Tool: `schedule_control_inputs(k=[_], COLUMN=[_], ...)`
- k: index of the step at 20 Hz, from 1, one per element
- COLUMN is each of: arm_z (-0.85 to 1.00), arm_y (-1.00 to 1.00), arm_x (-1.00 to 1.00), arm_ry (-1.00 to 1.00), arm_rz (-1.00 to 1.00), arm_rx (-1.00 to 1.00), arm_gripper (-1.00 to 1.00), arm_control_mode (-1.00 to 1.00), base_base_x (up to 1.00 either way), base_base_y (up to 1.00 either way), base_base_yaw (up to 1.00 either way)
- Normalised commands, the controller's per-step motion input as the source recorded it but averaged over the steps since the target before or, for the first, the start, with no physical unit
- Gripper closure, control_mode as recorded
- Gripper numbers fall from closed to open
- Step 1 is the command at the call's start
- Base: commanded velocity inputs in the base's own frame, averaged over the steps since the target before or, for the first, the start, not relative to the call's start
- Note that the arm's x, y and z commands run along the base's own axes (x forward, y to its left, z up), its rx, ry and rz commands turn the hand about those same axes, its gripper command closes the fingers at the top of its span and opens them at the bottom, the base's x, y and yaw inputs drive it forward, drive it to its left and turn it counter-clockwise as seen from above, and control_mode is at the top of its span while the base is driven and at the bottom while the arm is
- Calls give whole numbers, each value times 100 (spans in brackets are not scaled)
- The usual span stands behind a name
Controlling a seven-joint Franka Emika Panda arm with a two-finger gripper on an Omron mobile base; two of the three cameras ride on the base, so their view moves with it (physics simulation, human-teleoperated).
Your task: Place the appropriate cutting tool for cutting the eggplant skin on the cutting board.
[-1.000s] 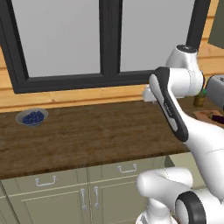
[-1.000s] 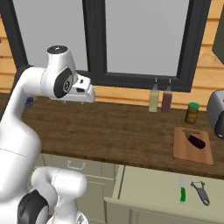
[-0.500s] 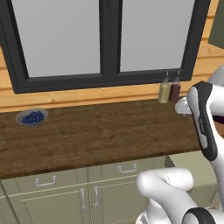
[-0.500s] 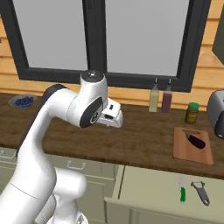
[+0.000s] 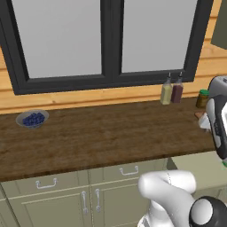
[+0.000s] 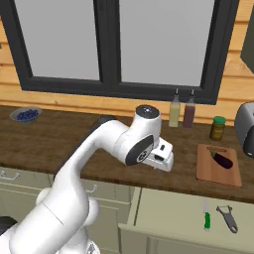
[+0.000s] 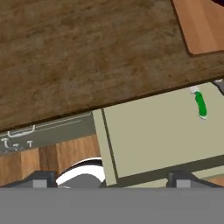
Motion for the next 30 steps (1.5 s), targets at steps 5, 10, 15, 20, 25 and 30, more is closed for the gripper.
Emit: schedule_control_inputs(k=[5, 10, 15, 20, 25, 30], arm_z=[-66, -35, -71, -62, -63, -65], arm_y=[-95, -88, -84, -88, -71, -51], arm_x=[-1, -23, -2, -2, 14, 21], arm_ry=[8, 0, 0, 1, 3, 11], arm_rz=[-3, 0, 0, 0, 0, 0], arm_rx=[-1, 6, 4, 3, 1, 0], arm_gripper=[-100, -100, -100, -100, -100, -100], arm_control_mode=[-100, -100, -100, -100, -100, -100], base_base_x=[0, 0, 0, 0, 0, 0], base_base_y=[0, 0, 0, 0, 0, 0], base_base_yaw=[0, 0, 0, 0, 0, 0])
